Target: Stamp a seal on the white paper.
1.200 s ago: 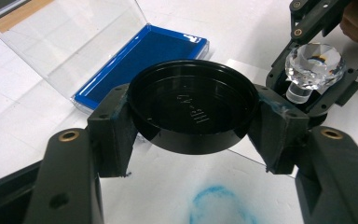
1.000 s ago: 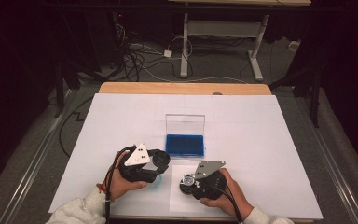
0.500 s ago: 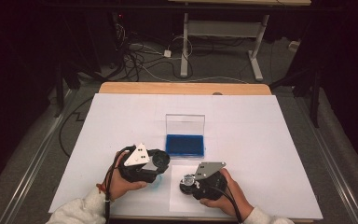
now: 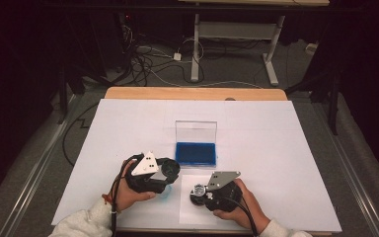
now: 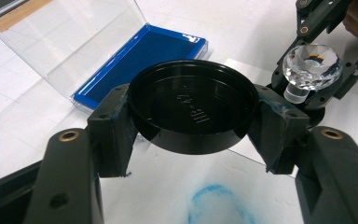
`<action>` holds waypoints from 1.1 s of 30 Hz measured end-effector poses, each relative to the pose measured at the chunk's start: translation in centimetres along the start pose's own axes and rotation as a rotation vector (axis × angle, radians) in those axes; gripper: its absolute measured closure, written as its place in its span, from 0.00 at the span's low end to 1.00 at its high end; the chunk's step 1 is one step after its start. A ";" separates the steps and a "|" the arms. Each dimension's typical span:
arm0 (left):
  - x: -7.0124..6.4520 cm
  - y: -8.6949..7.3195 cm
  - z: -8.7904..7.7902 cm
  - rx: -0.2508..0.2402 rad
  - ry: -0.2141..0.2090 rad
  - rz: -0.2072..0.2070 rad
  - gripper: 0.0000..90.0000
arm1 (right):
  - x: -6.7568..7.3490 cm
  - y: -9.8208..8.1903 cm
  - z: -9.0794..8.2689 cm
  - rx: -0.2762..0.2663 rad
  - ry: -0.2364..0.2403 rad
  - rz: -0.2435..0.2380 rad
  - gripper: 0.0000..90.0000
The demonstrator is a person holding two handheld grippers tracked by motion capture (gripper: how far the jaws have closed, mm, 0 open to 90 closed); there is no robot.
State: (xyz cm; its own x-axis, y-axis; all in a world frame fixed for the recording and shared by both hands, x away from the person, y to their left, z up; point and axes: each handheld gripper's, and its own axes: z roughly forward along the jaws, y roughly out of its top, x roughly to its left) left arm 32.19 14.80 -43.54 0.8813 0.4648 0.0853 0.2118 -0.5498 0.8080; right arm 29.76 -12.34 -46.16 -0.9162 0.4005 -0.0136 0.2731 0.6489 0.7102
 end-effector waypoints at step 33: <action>-0.2 -0.1 0.4 0.014 -0.024 0.002 0.41 | -0.1 -0.9 0.1 -0.086 -0.014 -0.011 0.81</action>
State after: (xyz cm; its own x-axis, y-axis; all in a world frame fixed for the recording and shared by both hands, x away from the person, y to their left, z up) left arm 32.22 14.46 -43.87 0.8917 0.4469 0.0725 0.2158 -0.5603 0.7997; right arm 29.64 -12.91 -46.83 -0.9146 0.4031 -0.0310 0.2363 0.5953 0.7680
